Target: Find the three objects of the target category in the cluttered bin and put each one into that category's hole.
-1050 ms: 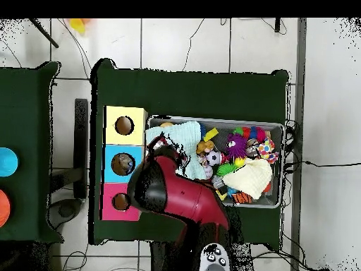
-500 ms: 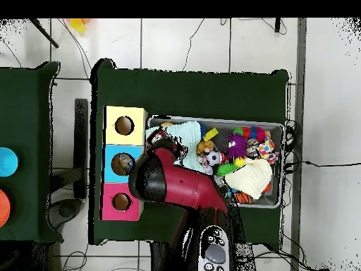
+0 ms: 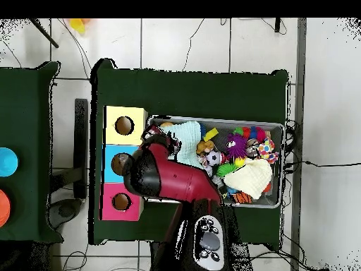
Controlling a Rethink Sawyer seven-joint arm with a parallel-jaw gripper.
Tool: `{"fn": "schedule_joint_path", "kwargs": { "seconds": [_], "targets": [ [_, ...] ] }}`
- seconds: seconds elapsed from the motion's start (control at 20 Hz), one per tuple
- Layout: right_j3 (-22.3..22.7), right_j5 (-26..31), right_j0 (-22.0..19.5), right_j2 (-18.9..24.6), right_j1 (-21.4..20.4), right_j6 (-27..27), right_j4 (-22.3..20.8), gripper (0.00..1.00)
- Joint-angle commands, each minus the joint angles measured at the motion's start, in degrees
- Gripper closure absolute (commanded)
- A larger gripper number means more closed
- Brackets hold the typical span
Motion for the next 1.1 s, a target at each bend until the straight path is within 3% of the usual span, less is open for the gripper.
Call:
{"fn": "schedule_joint_path", "kwargs": {
  "seconds": [0.05,1.1],
  "targets": [
    [-2.6,-4.4,-0.3,5.3,2.9,6.8,-1.7,0.0],
    [-3.5,-3.6,-4.5,6.4,5.3,3.0,-6.4,0.0]
  ]
}}
